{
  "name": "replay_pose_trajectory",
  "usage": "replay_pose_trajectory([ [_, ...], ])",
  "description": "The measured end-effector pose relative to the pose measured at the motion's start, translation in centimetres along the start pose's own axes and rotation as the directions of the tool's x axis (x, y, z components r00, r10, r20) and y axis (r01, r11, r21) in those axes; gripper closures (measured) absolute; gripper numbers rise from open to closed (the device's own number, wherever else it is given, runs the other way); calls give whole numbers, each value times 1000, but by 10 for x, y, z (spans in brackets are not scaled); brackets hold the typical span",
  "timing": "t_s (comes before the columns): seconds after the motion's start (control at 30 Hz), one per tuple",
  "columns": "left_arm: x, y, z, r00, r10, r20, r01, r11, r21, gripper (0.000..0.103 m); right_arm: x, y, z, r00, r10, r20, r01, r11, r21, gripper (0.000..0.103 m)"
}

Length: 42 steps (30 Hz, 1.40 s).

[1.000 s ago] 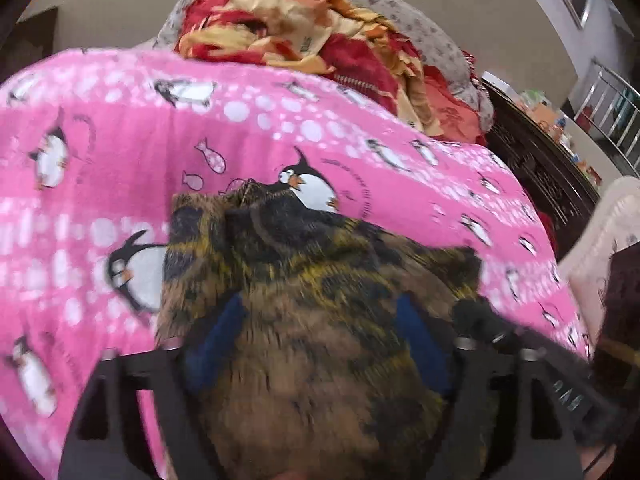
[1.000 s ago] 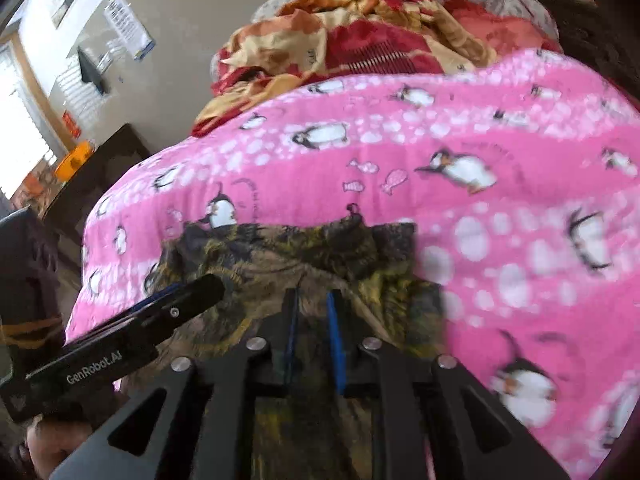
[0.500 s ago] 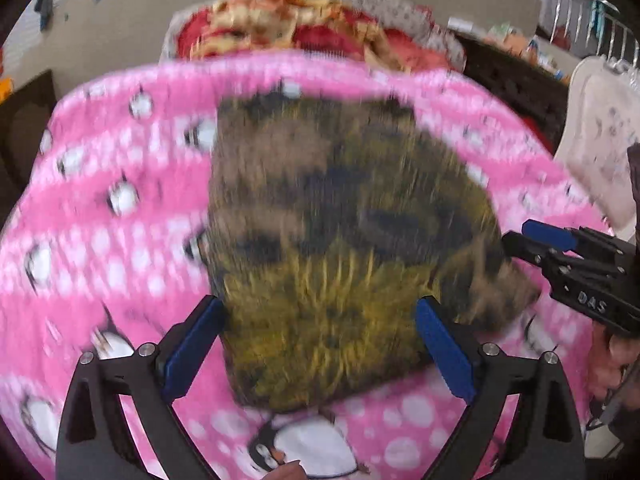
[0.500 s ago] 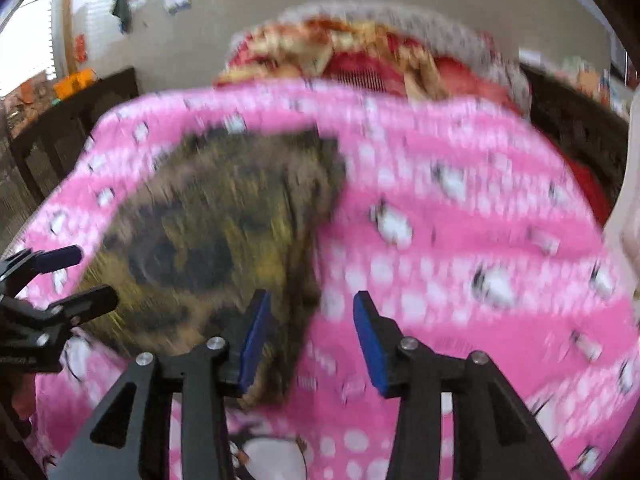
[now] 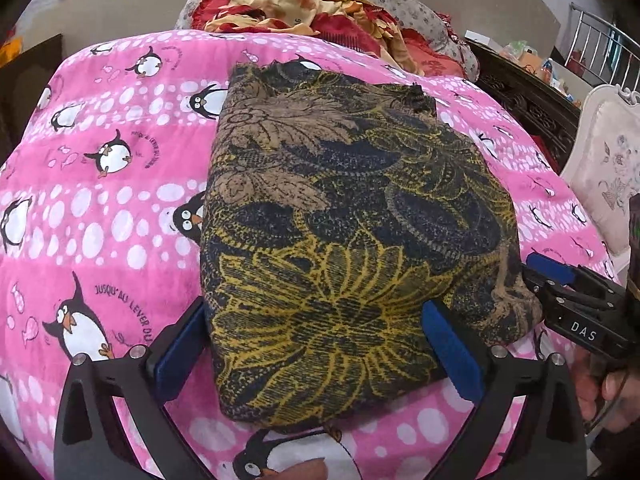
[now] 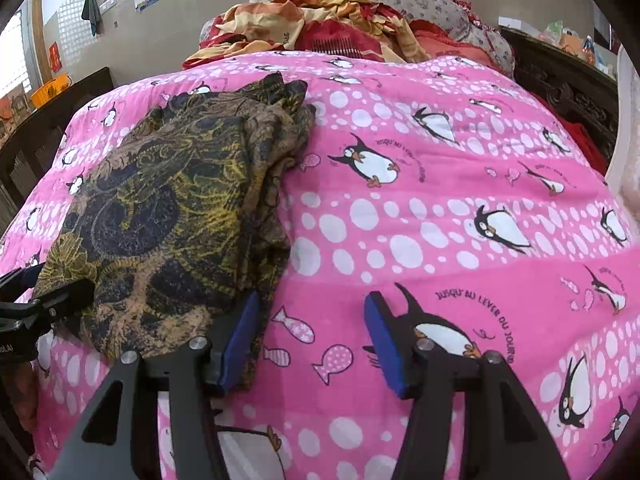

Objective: Fold small clothes
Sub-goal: 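Open both tools and release the folded shirt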

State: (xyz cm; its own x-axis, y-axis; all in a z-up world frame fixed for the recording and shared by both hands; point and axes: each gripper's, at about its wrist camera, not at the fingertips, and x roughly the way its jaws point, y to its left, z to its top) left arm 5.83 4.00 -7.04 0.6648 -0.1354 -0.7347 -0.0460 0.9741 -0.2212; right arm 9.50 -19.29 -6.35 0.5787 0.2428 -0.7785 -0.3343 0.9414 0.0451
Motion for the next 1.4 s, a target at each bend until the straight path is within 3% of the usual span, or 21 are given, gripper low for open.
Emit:
replay_pose_trajectory([
  [0.23, -5, -1, 4, 999, 20, -42, -21, 1000, -20, 16, -3, -7, 0, 999, 42, -23, -41, 999, 35, 43],
  [0.37, -28, -12, 7, 986, 137, -99, -142, 988, -52, 16, -21, -4, 6, 997, -1, -74, 3, 1000, 31, 43],
  [0.57, -57, -25, 14, 971, 217, -101, -224, 973, -57, 16, -93, 20, 5, 999, 14, 45, -9, 994, -106, 42],
  [0.73, -64, -32, 13, 970, 222, -95, -227, 973, -48, 16, -114, 23, 2, 998, 6, 61, 1, 994, -112, 38],
  [1.4, -67, -44, 11, 967, 238, -90, -240, 971, -16, 16, -110, 18, -7, 999, 40, 37, -38, 997, -64, 38],
])
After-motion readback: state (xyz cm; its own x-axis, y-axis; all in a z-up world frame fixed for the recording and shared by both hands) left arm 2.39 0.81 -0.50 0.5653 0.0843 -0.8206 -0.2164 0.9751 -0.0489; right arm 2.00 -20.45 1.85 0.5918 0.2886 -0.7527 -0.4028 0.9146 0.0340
